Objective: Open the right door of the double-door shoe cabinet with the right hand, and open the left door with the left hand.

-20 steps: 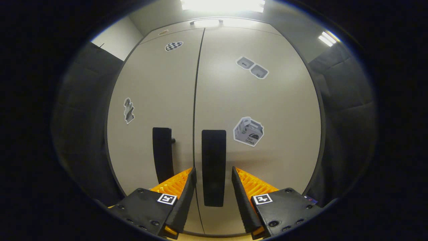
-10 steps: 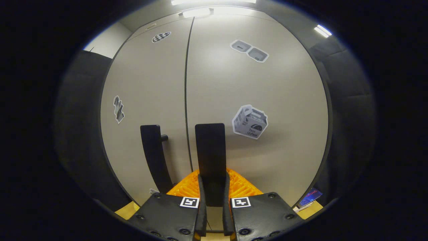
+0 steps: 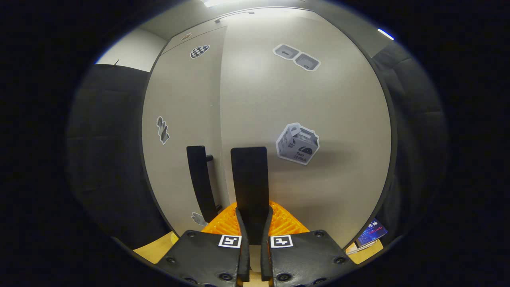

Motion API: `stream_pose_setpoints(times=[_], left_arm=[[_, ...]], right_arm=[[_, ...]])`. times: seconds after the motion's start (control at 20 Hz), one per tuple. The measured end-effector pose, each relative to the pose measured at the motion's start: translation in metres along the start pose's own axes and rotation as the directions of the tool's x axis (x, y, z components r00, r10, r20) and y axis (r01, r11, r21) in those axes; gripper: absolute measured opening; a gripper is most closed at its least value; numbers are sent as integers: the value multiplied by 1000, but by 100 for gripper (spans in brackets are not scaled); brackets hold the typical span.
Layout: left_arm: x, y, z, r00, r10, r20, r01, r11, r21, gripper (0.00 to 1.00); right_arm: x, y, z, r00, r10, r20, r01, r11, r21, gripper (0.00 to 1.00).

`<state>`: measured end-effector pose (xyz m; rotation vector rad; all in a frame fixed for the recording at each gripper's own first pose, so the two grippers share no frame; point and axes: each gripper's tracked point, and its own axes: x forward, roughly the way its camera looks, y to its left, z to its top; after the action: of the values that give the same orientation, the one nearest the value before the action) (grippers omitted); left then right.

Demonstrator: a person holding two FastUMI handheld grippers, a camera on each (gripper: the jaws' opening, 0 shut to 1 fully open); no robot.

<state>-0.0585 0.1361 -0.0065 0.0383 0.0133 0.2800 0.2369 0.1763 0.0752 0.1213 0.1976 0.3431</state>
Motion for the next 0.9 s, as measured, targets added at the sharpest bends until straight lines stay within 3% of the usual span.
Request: stream_pose_setpoints(times=[0.9], left_arm=[[7,-80,5,984,-178,4,178,984,-25,96]], right_arm=[[-78,-16,-7,985,160,-64,-158,987,30,12]])
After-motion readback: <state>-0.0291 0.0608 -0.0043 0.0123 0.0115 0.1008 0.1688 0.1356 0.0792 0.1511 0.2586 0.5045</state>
